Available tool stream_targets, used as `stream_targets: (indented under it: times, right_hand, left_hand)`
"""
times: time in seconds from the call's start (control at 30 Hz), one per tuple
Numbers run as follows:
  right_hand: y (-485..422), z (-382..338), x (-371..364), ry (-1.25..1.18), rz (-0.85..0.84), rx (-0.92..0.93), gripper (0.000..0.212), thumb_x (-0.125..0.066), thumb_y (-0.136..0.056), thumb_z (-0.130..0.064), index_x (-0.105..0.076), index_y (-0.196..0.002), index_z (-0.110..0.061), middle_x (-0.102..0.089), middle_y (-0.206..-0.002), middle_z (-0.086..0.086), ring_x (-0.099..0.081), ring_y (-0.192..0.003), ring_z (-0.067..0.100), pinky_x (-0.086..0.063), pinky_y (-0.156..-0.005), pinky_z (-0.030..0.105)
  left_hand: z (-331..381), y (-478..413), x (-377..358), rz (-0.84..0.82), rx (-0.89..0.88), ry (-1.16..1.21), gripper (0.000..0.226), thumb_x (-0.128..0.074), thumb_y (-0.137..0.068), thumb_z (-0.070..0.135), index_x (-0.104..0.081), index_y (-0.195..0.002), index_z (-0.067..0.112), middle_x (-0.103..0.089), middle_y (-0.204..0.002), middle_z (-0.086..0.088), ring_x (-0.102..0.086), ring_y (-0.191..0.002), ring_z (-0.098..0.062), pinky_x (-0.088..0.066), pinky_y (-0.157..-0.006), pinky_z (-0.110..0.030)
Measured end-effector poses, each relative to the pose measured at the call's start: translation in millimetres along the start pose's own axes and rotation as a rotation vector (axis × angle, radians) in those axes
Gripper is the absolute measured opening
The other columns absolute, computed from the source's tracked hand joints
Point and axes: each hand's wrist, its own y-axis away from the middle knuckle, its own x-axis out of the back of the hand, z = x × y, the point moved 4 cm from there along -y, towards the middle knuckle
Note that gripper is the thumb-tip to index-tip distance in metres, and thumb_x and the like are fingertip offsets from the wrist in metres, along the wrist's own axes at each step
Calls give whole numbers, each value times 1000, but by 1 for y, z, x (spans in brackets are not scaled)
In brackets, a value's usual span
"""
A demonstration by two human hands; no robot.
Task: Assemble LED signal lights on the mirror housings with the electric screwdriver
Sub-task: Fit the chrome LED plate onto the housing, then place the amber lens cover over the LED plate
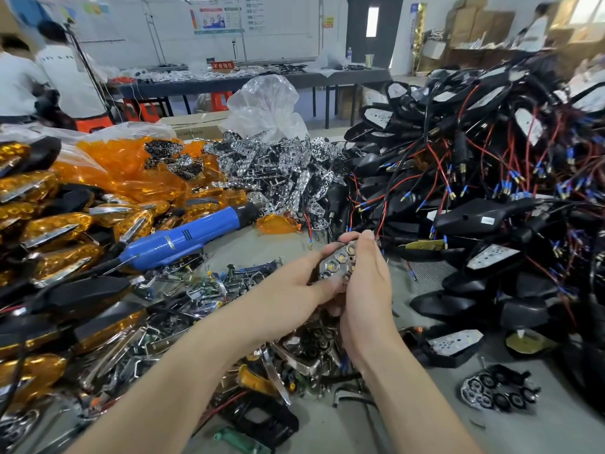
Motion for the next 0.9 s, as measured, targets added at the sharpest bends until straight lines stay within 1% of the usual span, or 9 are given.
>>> stream_targets:
  times: [0.1,0.2,0.33,0.47,0.53,0.6,0.67,0.77,0.9]
  right_hand:
    - [-2,2,1,45,25,21,37,-40,-90,-66,-65,-82,-40,-63,-86,-1,-52,-76,25,-39,-57,29]
    - [-2,1,0,39,34,61,37,-40,-90,-67,-63,-83,-38,-69,-107,3,-55,-100,27,-37,-80,40]
    - [-1,3,2,-57,57,-20,46,-43,-87,-69,-63,-112,-36,-61,-140,11,-51,-107,22,-39,-68,26]
    - [-3,2,5,-38,68,7,35,-41,-100,-61,-65,-90,-38,-67,-108,2,-55,-89,20,-40,-59,24]
    - [-5,-2,5,-93,69,14,41,-40,-106,-54,-65,-79,-36,-70,-96,-1,-58,-86,18,-41,-63,25]
    - [-7,-6,6,-220,69,-7,38,-38,-110,-45,-63,-87,-28,-70,-83,-2,-63,-75,15,-51,-64,28]
    - [-7,-11,8,-371,74,-62,36,-36,-111,-42,-58,-93,-19,-68,-76,-1,-66,-72,17,-60,-69,34]
    - [-6,-17,11,-570,59,-131,37,-39,-110,-44,-57,-91,-17,-63,-74,1,-66,-69,21,-63,-74,43]
    - [-3,-22,9,-642,10,-156,23,-47,-108,-29,-54,-91,-16,-61,-71,0,-65,-65,18,-63,-75,41]
  left_hand:
    - [0,2,0,19,22,-33,52,-48,-106,19,-36,-147,48,-70,-89,-10,-63,-86,-24,-49,-96,-51]
    - [0,2,0,119,32,-16,54,-51,-103,13,-45,-141,51,-74,-99,-9,-64,-80,-15,-52,-91,-37]
    - [-3,-3,-6,140,49,-7,57,-49,-102,7,-47,-141,49,-72,-103,-15,-58,-81,-20,-48,-100,-51]
    - [3,-2,-5,74,-11,-29,52,-51,-103,17,-45,-141,53,-70,-101,-1,-62,-86,-23,-49,-91,-36]
    - [9,1,-1,99,-58,-146,46,-53,-103,28,-43,-144,47,-71,-113,11,-69,-93,-6,-52,-95,-28]
    - [18,7,9,194,-103,-352,41,-51,-102,36,-46,-142,40,-69,-109,13,-61,-73,12,-49,-69,-6]
    - [26,22,25,328,-137,-475,34,-49,-101,39,-48,-134,41,-60,-111,24,-54,-80,22,-43,-61,-2]
    - [27,59,38,418,-247,-513,24,-44,-98,52,-47,-122,52,-58,-111,31,-56,-100,14,-48,-70,-9]
    - [-3,102,15,259,-350,-743,41,-42,-95,66,-43,-134,54,-43,-136,37,-42,-129,10,-45,-100,-28]
